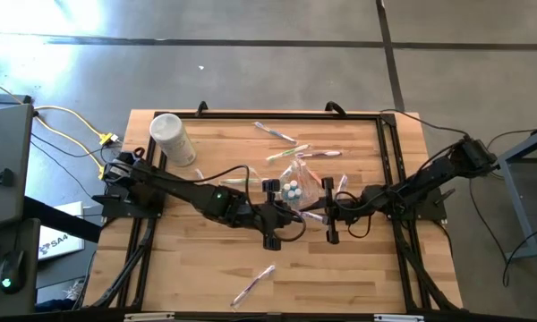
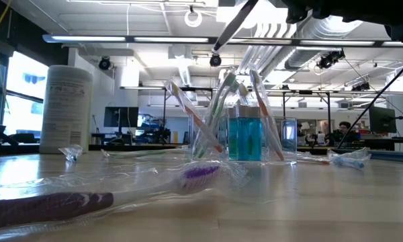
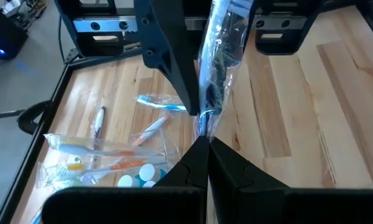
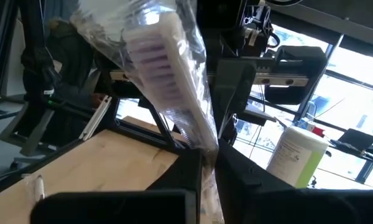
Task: Pick & Place toothbrushing station
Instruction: Put the violet toothbrush into the transparent organizer
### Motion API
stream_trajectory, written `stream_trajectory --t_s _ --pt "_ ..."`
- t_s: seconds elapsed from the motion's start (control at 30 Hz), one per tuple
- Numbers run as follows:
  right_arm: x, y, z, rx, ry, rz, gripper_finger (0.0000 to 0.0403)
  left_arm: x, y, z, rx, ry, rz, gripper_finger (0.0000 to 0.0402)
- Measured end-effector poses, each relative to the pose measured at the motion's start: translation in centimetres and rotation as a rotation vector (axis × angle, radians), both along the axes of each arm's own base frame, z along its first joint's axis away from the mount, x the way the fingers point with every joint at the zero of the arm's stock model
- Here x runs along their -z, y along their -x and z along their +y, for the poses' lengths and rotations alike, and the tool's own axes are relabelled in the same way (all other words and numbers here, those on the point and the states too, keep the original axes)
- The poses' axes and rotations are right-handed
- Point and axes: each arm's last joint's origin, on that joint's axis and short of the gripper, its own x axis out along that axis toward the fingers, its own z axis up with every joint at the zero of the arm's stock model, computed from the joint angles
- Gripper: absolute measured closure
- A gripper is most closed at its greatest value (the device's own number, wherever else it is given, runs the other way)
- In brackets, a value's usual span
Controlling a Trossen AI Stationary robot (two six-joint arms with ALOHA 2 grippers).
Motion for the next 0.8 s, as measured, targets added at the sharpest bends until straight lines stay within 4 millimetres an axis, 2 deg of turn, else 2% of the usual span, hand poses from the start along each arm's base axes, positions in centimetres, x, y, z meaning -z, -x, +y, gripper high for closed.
stream_trajectory --t_s 0.3,0.53,0.8 --pt "0.03 -0.01 0.0 0.002 0.004 0.003 0.0388 0.05 0.03 0.0 0.002 0.004 0.006 0.0394" --pt "0.11 -0.02 -0.02 0.007 0.007 0.01 0.0388 0.18 0.24 0.34 -0.098 -0.048 0.009 0.0346" --pt "0.21 -0.03 -0.03 0.011 0.01 0.021 0.0388 0.24 0.48 -0.19 -0.078 -0.071 0.021 0.0302"
